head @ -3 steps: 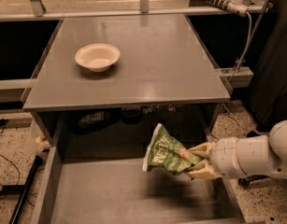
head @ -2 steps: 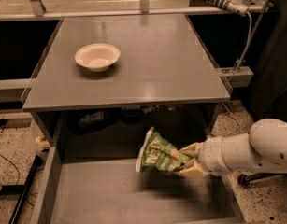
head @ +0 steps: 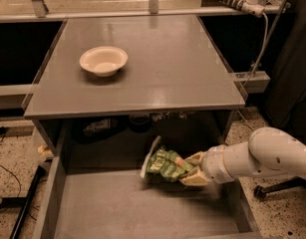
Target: Place green jalapeno chip bag into top drawer
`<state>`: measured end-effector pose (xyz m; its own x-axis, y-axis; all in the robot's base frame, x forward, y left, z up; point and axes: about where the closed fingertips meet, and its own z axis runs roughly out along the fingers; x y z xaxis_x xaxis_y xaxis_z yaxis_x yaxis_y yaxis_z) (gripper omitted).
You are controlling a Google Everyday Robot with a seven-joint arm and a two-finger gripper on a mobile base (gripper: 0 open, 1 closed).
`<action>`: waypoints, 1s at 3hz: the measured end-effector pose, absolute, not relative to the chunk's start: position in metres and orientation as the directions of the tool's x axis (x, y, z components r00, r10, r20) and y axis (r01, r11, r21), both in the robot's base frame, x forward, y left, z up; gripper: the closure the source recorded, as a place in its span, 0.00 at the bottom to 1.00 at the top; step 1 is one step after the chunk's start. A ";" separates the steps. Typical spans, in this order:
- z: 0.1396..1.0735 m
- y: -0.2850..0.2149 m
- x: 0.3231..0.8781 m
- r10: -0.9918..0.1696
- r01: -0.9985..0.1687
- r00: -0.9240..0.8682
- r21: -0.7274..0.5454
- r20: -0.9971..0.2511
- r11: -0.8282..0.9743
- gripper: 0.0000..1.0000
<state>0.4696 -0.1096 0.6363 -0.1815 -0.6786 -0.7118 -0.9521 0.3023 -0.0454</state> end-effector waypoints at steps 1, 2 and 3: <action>0.636 -0.109 0.470 -0.678 -0.952 -0.182 -0.045 -0.712 0.302 0.81; 0.636 -0.109 0.470 -0.678 -0.952 -0.182 -0.045 -0.712 0.302 0.57; 0.636 -0.109 0.469 -0.678 -0.952 -0.182 -0.045 -0.712 0.302 0.34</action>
Offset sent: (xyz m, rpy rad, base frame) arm -0.0001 0.0001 -0.0003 0.0003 0.0006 0.0002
